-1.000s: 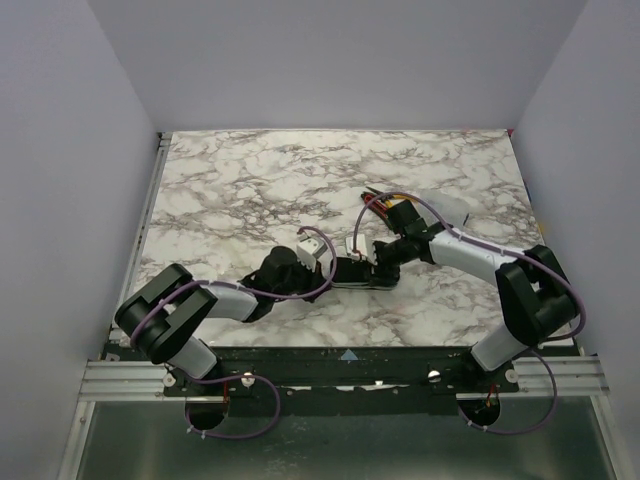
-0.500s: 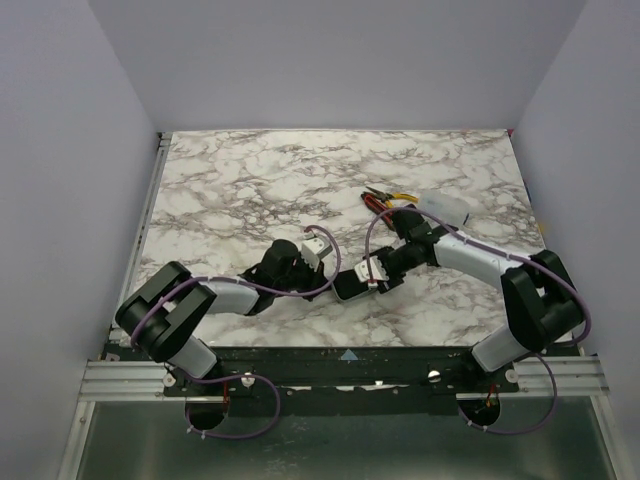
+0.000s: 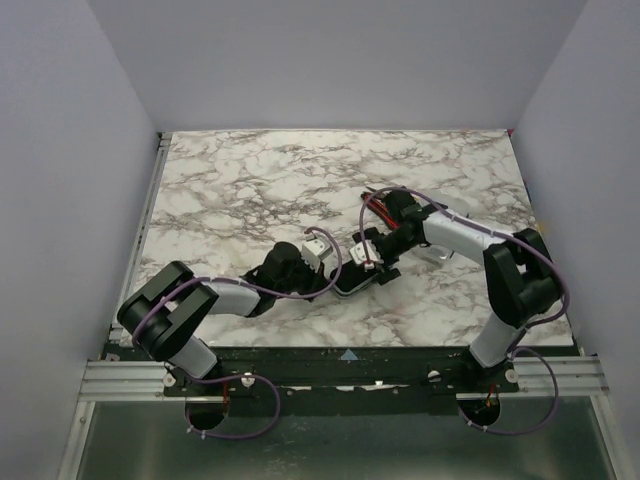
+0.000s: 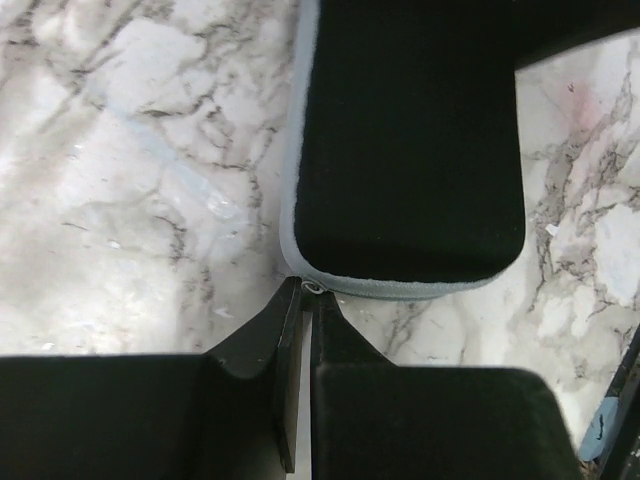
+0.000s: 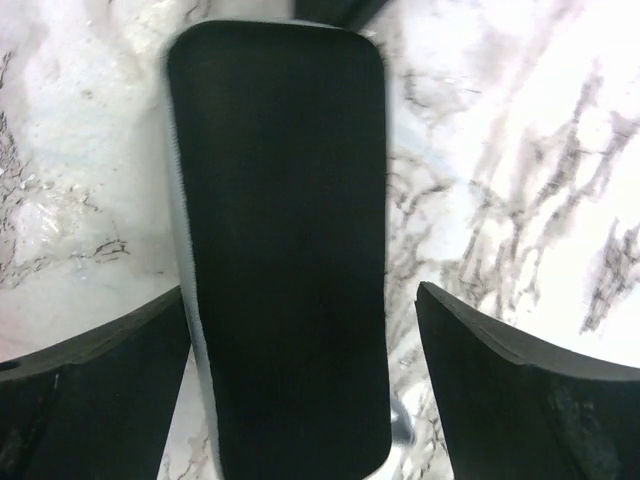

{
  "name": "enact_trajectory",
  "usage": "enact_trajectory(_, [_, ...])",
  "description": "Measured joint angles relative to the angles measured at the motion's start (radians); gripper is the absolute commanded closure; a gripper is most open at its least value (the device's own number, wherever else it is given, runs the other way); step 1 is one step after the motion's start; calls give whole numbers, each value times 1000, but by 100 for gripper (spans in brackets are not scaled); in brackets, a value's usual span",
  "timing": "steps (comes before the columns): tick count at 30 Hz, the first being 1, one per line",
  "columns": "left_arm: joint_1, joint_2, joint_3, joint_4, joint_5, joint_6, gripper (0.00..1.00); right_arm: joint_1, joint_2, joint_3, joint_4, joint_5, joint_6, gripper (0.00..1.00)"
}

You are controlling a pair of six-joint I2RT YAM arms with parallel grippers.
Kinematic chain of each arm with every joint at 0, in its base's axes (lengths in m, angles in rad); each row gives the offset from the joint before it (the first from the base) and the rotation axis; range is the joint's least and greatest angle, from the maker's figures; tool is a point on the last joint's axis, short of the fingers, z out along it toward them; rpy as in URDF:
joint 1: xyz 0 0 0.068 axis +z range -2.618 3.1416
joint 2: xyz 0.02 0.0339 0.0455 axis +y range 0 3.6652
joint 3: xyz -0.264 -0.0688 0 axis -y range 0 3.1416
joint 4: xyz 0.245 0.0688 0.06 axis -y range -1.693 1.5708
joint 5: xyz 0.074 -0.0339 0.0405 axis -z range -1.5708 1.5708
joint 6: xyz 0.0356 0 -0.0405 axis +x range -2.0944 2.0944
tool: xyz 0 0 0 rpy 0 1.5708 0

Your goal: Open the umbrella

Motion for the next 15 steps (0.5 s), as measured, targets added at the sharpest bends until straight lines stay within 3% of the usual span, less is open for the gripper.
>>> enact_trajectory(5, [-60,-22,-39,32,-48,-27,100,-56,-35,29,-16,-71,139,2])
enact_trajectory(8, [-80,-23,-40,43,-71,-34,100,-90,-109,30,-34,-104,304,2])
enact_trajectory(15, [-109,5,-26,63,-114,-66,100,-127,-303,27,-28,-33,917,3])
